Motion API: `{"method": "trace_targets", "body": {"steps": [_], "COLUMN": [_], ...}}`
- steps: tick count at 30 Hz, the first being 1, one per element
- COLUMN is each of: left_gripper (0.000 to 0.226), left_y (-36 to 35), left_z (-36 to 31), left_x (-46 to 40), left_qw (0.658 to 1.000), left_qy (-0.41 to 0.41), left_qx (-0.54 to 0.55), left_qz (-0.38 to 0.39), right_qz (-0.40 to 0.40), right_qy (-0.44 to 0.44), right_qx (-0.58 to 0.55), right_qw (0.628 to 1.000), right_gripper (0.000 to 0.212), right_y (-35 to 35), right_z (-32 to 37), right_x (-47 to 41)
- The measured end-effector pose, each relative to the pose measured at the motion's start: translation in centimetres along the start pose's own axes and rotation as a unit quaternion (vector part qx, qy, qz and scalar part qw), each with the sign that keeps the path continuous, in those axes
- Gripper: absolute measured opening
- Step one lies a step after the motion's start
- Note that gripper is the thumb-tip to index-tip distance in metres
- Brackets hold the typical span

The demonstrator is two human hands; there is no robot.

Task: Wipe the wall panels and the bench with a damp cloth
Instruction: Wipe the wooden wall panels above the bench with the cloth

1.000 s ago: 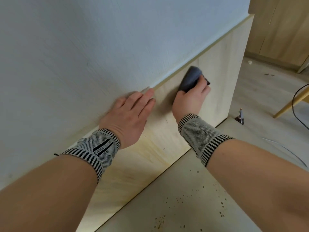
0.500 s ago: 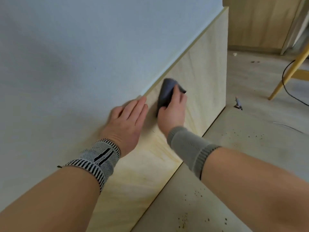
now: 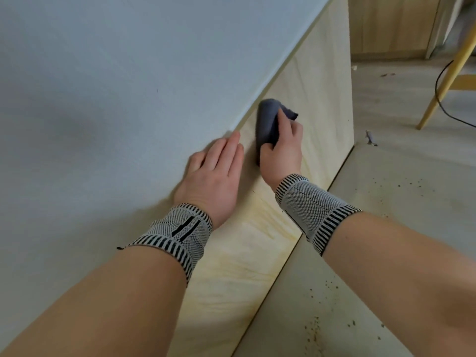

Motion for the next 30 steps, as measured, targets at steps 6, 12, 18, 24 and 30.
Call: {"method": "trace_targets", "body": {"steps": [6, 12, 18, 24, 30], "left_gripper": [0.066, 0.071, 0.066, 0.065, 0.079], "left_y": [0.6, 0.3, 0.6, 0.0, 0.5], "left_z": [-0.2, -0.3, -0.3, 0.0, -0.3], "left_x": [0.2, 0.2, 0.2, 0.0, 0.3], "left_qw": [0.999, 0.996, 0.996, 0.998, 0.994], "left_qy": [0.020, 0.024, 0.014, 0.008, 0.008], "left_qx": [0.014, 0.036, 0.054, 0.043, 0.068], "left_qz": [0.039, 0.074, 0.072, 0.035, 0.084], "right_qz": [0.029, 0.051, 0.046, 0.015, 0.043], "right_qy": [-0.041, -0.017, 0.079, -0.078, 0.087], "right_qx": [-0.005, 0.019, 0.010, 0.031, 0.045], "right_qw": [0.999, 0.998, 0.996, 0.996, 0.994], "right_gripper": [0.067, 0.068, 0.061, 0.069, 0.065], "right_y": [-2.4, -3.1, -3.3, -0.4, -2.9], "right_z": [-1.1, -2.9, 0.6, -1.1, 0.6], "right_x": [4.4, 6.1, 6.8, 1.5, 5.9]}}
Point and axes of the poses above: each hand's wrist, its own x-axis away from the middle knuckle, its own y-axis out of the back of the hand, z = x × y, the point moved 3 cm from there along -x, towards the middle knuckle, and after that the axes turned 13 degrees about z, right-handed, at the moved point
